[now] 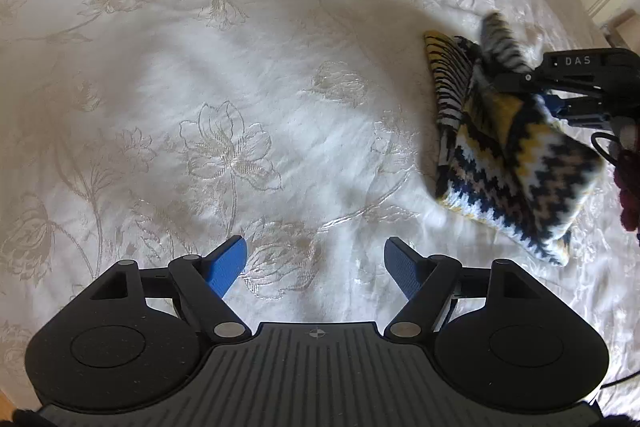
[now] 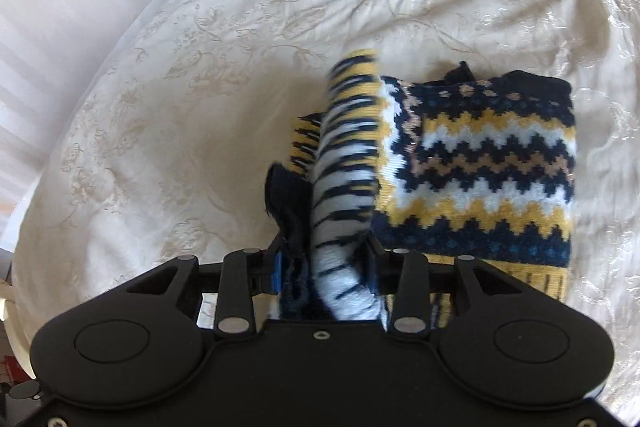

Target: Fold small clothes

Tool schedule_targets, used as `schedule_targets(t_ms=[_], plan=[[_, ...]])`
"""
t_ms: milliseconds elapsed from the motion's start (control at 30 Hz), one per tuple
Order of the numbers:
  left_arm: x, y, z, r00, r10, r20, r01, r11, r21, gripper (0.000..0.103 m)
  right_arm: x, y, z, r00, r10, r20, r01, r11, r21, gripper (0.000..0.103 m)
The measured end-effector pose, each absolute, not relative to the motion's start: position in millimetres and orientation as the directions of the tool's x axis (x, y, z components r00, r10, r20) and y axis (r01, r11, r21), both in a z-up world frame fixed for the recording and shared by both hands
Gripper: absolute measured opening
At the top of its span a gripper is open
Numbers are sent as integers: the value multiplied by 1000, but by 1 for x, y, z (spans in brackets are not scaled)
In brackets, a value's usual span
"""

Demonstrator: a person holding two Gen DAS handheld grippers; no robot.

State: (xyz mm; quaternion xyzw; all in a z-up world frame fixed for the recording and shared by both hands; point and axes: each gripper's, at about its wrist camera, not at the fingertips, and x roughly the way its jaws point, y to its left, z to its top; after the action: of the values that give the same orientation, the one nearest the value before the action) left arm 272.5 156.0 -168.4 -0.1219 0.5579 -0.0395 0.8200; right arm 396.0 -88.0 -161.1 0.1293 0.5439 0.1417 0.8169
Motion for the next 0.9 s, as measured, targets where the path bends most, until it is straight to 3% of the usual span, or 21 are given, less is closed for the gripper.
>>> schedule_targets(t_ms=[167, 300, 667, 900], plan=[[279, 151, -162, 392, -221, -893, -49, 964, -260, 74, 384, -91, -139, 437, 464, -771, -123, 880, 459, 51], [291, 137, -152, 414, -251, -875, 1, 962, -275, 74, 367, -115, -126, 489, 437, -755, -80, 884, 460, 60], [345, 77, -151, 390, -454, -801, 58, 881, -470, 75, 309, -181, -140, 486, 303, -819, 23, 933, 359, 66], [405, 50, -173, 368, -463, -806, 35, 874, -486, 75, 282, -177, -156, 459, 298, -837, -35, 947, 318, 66]])
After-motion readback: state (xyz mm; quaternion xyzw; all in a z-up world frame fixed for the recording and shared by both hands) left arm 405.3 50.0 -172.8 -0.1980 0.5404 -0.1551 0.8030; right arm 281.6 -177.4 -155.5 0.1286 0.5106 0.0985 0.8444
